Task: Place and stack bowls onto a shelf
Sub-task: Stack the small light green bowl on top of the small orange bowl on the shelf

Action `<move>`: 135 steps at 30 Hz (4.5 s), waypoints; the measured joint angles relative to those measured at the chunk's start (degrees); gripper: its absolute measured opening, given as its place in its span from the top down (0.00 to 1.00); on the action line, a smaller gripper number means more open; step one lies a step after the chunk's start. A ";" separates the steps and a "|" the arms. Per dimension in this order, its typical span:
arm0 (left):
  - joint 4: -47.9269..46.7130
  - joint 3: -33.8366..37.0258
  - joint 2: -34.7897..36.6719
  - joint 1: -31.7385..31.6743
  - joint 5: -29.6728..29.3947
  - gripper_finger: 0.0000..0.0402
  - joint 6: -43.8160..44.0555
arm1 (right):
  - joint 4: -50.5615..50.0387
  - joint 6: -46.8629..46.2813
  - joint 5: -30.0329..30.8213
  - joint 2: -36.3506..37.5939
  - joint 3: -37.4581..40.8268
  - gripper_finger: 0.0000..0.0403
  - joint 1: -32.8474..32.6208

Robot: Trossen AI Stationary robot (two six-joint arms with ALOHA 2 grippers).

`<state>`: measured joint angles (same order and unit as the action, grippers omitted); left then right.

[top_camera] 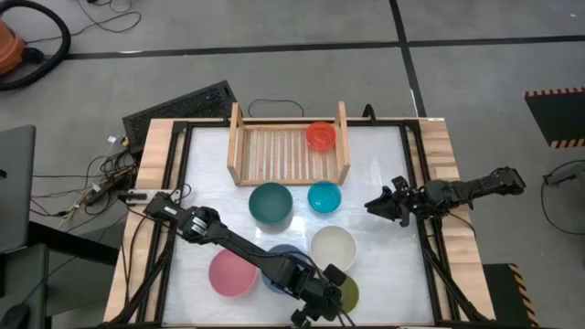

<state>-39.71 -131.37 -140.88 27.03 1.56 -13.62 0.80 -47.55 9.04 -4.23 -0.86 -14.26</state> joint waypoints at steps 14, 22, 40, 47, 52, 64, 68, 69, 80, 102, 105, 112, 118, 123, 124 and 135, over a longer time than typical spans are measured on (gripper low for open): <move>3.03 3.17 0.00 -0.45 0.80 0.68 0.52 | 0.02 0.20 0.00 0.04 0.00 0.53 0.02; 2.96 3.17 0.00 -1.11 1.60 0.77 0.40 | 0.02 0.90 0.00 0.04 0.00 0.53 0.02; 3.07 3.15 -0.76 -0.56 1.70 0.58 -1.18 | 0.02 1.73 0.02 0.04 0.00 0.53 0.04; 0.64 3.15 -0.76 -0.55 2.07 0.67 -2.33 | 0.04 2.43 0.02 0.04 0.00 0.53 0.04; 0.72 3.15 -0.79 -0.66 1.20 0.76 -3.13 | 0.03 2.58 0.02 0.05 0.00 0.53 0.04; 0.20 3.06 -1.44 -0.83 1.19 0.97 -2.67 | 0.04 2.54 0.03 0.05 0.00 0.53 0.15; -0.57 3.13 -1.75 -0.82 1.79 1.00 -2.14 | 0.04 2.50 0.07 0.04 0.00 0.53 0.15; -0.44 3.13 -1.75 -0.83 1.88 1.00 -2.17 | 0.04 2.47 0.09 0.04 0.00 0.53 0.15; -7.90 -2.74 -1.75 -0.85 0.48 1.00 5.18 | 0.07 1.35 0.28 0.04 0.00 0.53 0.15; -4.44 -1.59 0.76 -1.55 2.18 0.76 8.86 | 0.07 1.49 0.26 0.02 0.00 0.53 0.15; -4.73 -1.35 -0.79 -1.55 1.28 0.68 8.73 | 0.07 1.49 0.26 0.01 0.00 0.53 0.15; -4.60 -1.38 -2.97 -1.56 2.71 0.63 10.45 | 0.08 1.49 0.14 -0.37 0.00 0.53 0.15; -4.67 -1.46 -2.78 -1.74 2.53 0.63 9.83 | 0.06 1.52 0.15 -0.70 0.00 0.53 0.15; -4.60 -1.46 -2.78 -1.94 2.97 0.70 8.41 | 0.04 1.53 0.15 -0.70 0.00 0.53 0.15; -4.70 -1.46 -2.78 -2.11 3.61 0.73 8.34 | 0.07 1.53 0.15 -0.70 0.00 0.53 0.15; -5.11 -1.46 -2.78 -2.38 5.77 0.99 7.71 | 0.06 1.53 0.15 -0.70 0.00 0.53 0.15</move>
<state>-44.82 -132.84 -143.65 24.64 7.33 -5.91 0.86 -46.02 9.19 -4.93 -0.86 -14.11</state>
